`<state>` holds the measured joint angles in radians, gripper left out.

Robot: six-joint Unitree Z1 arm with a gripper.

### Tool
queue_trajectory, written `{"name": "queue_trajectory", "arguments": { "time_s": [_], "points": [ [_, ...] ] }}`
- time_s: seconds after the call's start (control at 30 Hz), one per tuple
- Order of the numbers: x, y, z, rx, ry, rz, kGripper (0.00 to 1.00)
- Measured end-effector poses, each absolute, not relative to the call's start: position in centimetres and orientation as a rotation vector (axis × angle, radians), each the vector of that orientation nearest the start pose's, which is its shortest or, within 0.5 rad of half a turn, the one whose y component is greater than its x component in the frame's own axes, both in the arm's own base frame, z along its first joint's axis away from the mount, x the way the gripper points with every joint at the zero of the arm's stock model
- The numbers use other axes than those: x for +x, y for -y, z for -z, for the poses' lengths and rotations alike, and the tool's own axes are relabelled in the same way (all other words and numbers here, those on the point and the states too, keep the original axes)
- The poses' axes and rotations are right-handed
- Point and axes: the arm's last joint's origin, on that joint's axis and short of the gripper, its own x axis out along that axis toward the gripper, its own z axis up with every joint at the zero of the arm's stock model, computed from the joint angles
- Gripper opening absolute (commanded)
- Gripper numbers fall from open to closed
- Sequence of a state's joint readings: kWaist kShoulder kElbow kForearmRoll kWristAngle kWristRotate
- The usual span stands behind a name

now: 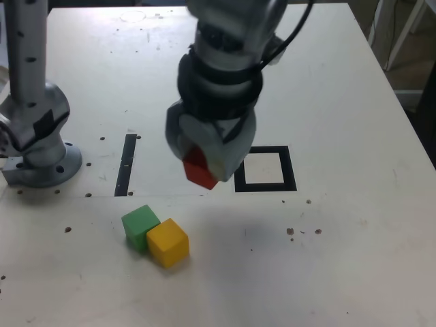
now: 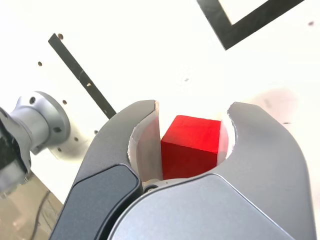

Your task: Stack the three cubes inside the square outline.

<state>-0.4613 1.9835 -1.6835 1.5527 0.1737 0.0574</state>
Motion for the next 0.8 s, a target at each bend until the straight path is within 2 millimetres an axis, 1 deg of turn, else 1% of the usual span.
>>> {"name": "queue_trajectory", "arguments": {
  "time_s": [0.1,0.17,0.33,0.47,0.53,0.67,0.73,0.8],
  "points": [
    [31.8,13.9,-31.1,0.551,-1.722,0.197,0.24],
    [32.4,13.5,-31.7,0.507,-1.700,0.158,0.24],
    [33.5,11.6,-31.2,0.419,-1.720,0.049,0.24],
    [33.9,10.3,-31.1,0.364,-1.726,-0.023,0.24],
    [33.9,9.8,-30.8,0.334,-1.734,-0.061,0.24],
    [34.4,7.3,-29.8,0.236,-1.742,-0.111,0.24],
    [35.0,6.5,-29.1,0.187,-1.727,-0.116,0.24],
    [35.4,5.8,-28.0,0.151,-1.728,-0.121,0.24]
  ]
}}
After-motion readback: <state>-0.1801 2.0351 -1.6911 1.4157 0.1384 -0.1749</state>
